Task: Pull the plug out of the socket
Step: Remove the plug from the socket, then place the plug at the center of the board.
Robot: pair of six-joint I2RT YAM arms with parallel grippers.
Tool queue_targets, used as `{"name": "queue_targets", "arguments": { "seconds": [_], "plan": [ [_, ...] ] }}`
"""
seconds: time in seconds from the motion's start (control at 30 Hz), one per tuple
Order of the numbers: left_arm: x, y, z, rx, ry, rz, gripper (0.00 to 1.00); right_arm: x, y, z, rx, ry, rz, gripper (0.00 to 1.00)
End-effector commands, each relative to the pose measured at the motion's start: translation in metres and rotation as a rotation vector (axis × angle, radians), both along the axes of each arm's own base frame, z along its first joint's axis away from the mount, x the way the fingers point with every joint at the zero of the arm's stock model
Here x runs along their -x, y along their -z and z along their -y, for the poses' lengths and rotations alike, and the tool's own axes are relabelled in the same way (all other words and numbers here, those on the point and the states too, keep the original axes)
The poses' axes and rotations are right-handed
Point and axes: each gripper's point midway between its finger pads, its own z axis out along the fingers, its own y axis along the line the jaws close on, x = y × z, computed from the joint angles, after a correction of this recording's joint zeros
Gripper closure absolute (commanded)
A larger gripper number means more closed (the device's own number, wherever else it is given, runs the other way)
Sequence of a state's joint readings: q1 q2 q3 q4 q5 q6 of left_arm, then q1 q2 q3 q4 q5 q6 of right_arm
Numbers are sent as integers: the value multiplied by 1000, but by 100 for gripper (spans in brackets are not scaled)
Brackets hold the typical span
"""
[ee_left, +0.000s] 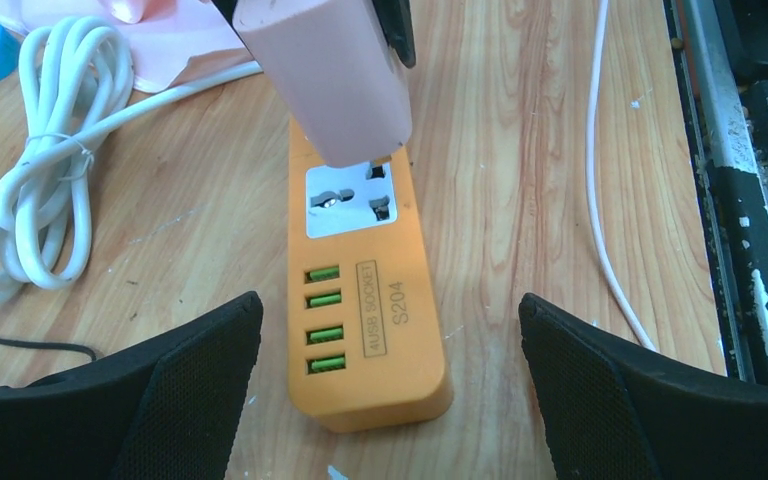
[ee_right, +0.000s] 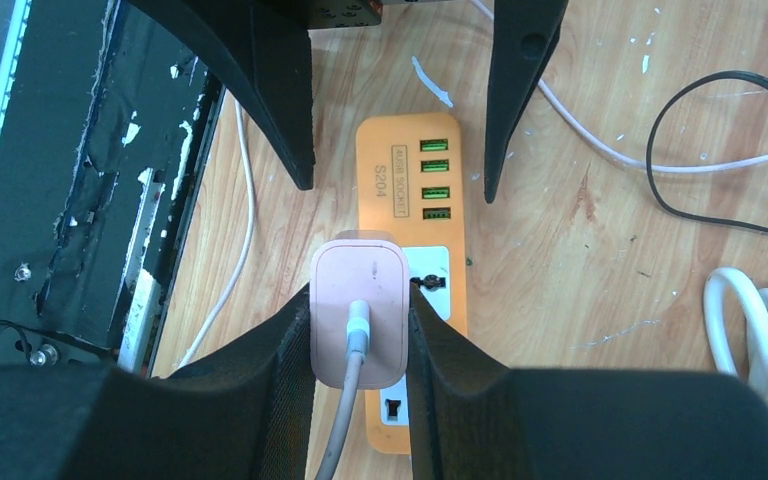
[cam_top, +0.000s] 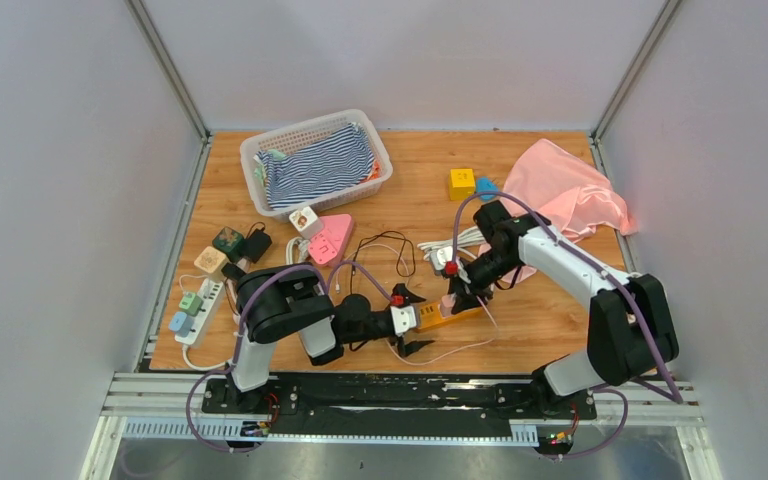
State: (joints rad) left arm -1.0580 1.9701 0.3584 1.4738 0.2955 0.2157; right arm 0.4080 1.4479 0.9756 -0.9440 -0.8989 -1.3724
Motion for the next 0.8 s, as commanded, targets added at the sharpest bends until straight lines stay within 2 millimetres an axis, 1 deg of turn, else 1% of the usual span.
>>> {"name": "queue_targets", "arguments": {
  "seconds": [0.0, 0.07, 0.13, 0.2, 0.3, 0.4, 0.5, 0.63, 0.7, 0.73, 0.77],
  "plan": [
    [5, -10, -1, 33, 12, 26, 0, -4, -18, 1, -10, 31, 11, 100],
    [5, -13, 0, 44, 10, 17, 0, -5, -20, 3, 0, 37, 27, 100],
    [9, -20, 0, 63, 26, 4, 0, -6, -20, 6, 14, 42, 39, 100],
    [10, -34, -1, 96, 27, 11, 0, -7, -19, 8, 26, 45, 48, 100],
    [7, -58, -3, 156, -4, 6, 0, -10, -19, 10, 43, 56, 49, 100],
    [7, -80, -6, 215, -22, -4, 0, -15, -24, 10, 55, 82, 51, 100],
    [6, -98, -13, 263, -46, -9, 0, -21, -34, 9, 57, 118, 64, 100],
    [6, -117, -29, 311, -88, 3, 0, -30, -53, 9, 37, 171, 85, 100],
    [0, -122, -42, 324, -145, 5, 0, -37, -67, 9, 17, 211, 98, 100],
    [-6, -121, -51, 326, -194, -9, 0, -42, -77, 9, 3, 231, 107, 100],
    [-12, -120, -61, 323, -247, -16, 0, -47, -91, 9, -19, 252, 126, 100]
  ]
}}
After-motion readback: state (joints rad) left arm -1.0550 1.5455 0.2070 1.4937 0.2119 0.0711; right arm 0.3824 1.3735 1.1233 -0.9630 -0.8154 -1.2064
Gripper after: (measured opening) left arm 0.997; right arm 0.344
